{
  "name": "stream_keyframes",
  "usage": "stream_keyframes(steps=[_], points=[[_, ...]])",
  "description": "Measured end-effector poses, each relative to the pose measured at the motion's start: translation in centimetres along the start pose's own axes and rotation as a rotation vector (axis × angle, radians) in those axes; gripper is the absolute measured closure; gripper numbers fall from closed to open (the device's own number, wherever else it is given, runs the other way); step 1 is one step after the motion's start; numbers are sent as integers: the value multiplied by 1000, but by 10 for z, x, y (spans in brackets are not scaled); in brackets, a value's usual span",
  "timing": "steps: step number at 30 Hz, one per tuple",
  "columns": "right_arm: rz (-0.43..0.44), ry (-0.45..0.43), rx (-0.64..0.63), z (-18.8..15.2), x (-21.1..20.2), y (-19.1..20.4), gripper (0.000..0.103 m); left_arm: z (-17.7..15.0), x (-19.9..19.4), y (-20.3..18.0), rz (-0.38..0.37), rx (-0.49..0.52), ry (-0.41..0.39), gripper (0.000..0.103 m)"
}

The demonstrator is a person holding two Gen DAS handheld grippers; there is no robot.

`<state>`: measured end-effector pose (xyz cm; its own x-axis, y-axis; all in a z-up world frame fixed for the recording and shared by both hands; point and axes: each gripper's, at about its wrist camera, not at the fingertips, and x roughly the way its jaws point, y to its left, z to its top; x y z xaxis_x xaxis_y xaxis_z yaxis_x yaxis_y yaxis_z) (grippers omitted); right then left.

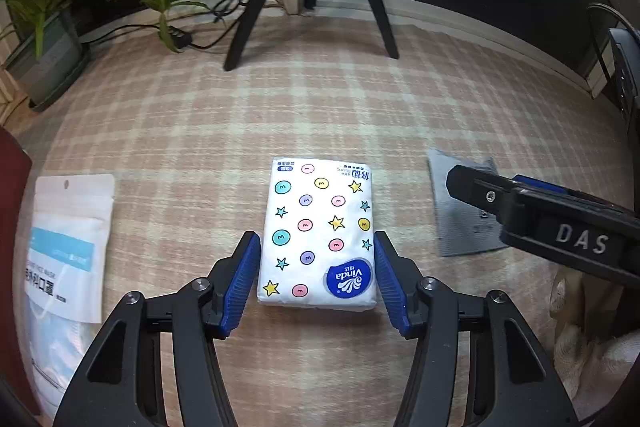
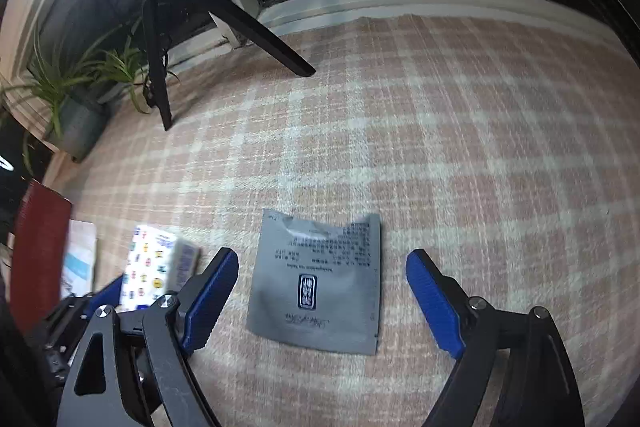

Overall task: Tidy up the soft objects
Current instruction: 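Grasp the white Vinda tissue pack with the left tool while the right tool grasps the grey packet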

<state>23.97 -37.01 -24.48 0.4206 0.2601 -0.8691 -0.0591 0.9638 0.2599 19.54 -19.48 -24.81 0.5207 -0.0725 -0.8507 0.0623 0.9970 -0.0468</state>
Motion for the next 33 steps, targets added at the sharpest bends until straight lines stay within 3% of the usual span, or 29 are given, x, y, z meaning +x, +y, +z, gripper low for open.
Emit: stream_keyframes(steps=[11,20,27,33], points=[[-165,6,-233,-6,16,32,20,0,4,28,45,-47,-6,47],[-168,23,-226,1,11,5,20,5,10,31,46,-47,-6,43],[-153,23,-238,3,5,-2,42,8,15,30,49,-44,-13,43],[-141,17,-250,-6,-3,-1,49,7,15,30,50,-39,-23,43]])
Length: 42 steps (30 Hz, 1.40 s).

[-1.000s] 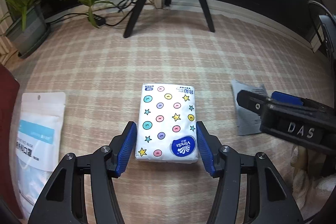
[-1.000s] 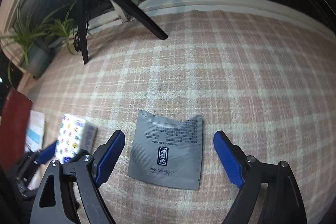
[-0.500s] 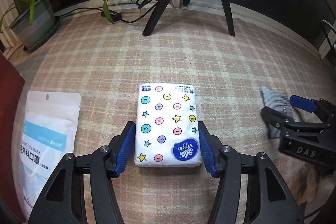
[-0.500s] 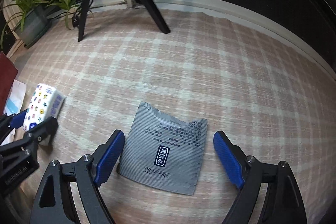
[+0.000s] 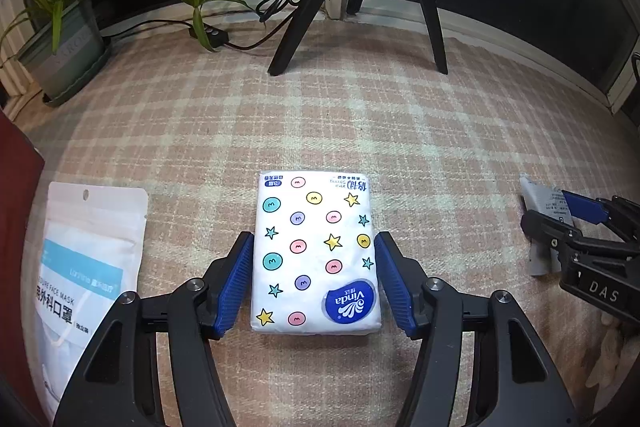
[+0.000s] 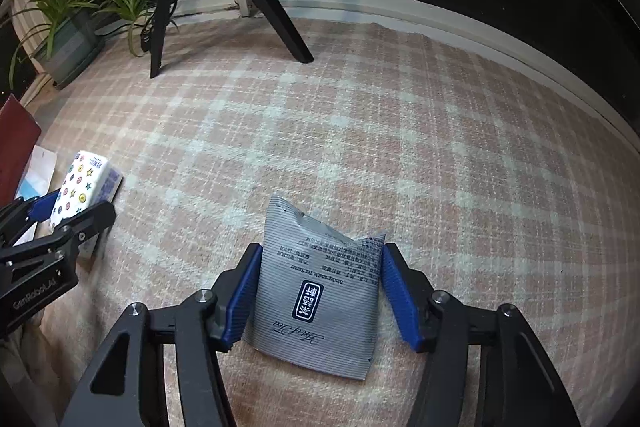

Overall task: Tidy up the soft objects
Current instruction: 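Grasp the white Vinda tissue pack with the left tool while the right tool grasps the grey packet, then lift the tissue pack and grey packet and carry both over the box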

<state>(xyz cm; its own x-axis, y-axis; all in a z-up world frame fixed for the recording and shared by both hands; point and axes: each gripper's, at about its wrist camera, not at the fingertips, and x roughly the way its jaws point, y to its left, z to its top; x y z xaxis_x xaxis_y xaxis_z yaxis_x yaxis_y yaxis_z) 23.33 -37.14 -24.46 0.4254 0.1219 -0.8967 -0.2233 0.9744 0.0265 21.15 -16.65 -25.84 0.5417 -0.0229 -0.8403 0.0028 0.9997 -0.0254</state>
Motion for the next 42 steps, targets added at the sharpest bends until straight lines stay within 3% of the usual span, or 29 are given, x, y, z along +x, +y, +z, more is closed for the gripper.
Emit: stream_keyframes(steps=[3,5,27,42], points=[[4,-2,-9,-5,-4,0,52,-1,-1,0,-1,4,-4,44],[6,-5,-13,-6,-6,-1,53,-2,-2,0,1,3,-9,51],[11,-44,-15,-5,-14,2,56,-6,-18,6,-66,-27,-17,52],[12,-122,-64,-5,-60,26,59,-13,-76,27,-80,-44,-102,52]])
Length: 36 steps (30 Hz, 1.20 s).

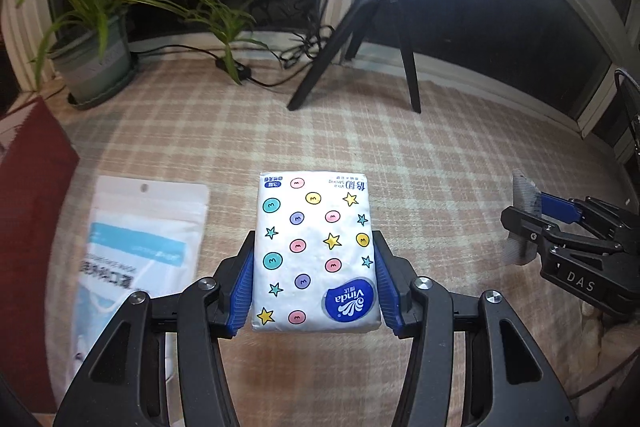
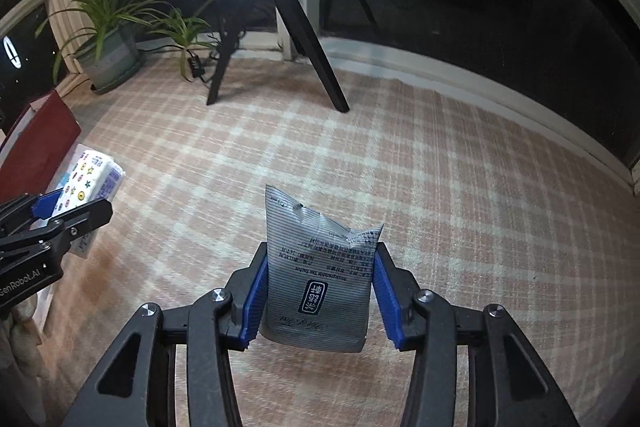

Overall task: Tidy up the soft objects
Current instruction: 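Lift the tissue pack and grey packet and carry both over the box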

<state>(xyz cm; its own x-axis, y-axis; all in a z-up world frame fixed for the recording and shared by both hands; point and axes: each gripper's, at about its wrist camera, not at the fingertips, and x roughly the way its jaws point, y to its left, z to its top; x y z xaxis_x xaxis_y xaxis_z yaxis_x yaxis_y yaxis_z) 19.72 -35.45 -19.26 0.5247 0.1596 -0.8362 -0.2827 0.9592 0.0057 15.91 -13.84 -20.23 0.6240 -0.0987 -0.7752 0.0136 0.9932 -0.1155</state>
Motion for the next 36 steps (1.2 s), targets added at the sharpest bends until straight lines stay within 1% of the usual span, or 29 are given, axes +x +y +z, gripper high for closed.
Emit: stream_keyframes(steps=[7,12,15,20,27,31,36], points=[[29,-49,-43,7,-31,28,59,-5,-36,20,7,-41,-42,52],[83,-106,-94,20,-62,65,59,-7,-69,38,26,-53,-87,52],[125,-134,-127,29,-77,91,59,-10,-91,56,46,-63,-112,52],[203,-170,-179,45,-94,141,59,-24,-129,103,93,-101,-137,52],[316,-186,-261,62,-105,224,59,-49,-164,179,180,-173,-138,52],[373,-181,-329,68,-108,283,59,-64,-173,218,217,-219,-123,52],[418,-163,-391,73,-104,341,59,-77,-176,257,264,-263,-106,52]])
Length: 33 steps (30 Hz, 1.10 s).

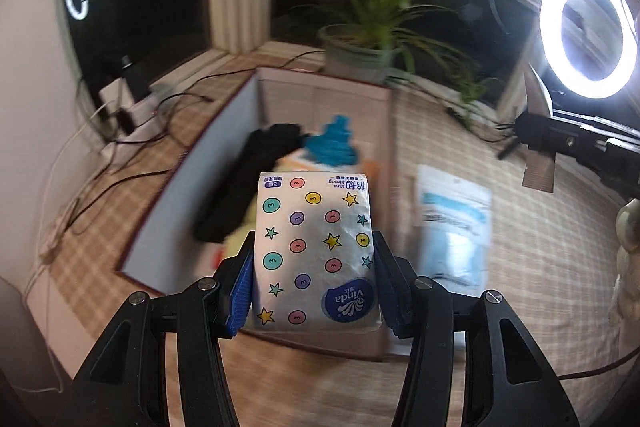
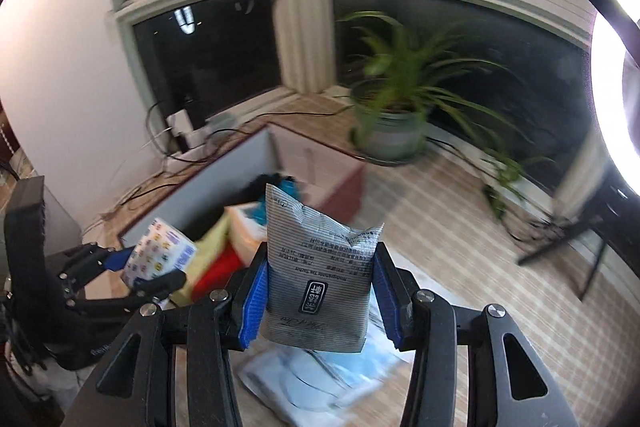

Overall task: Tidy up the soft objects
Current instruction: 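Lift the tissue pack and grey packet and carry both over the box, then open both tools to drop the tissue pack and grey packet in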

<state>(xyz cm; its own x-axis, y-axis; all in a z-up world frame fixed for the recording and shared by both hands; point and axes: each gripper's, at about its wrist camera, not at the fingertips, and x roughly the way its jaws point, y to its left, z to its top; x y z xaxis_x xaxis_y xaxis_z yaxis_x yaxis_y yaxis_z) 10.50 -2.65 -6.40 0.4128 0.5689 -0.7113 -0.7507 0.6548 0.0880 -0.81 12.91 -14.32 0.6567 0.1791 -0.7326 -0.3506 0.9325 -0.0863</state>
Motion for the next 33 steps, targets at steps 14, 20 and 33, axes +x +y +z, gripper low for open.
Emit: stream_keyframes(steps=[14,20,33], points=[[98,110,-20,39,85,63,58,3,24,49,0,-61,56,52],[120,135,-7,43,103,66,41,7,29,50,-18,-53,60,46],[145,107,49,47,97,51,32,14,23,52,-38,-68,41,34]])
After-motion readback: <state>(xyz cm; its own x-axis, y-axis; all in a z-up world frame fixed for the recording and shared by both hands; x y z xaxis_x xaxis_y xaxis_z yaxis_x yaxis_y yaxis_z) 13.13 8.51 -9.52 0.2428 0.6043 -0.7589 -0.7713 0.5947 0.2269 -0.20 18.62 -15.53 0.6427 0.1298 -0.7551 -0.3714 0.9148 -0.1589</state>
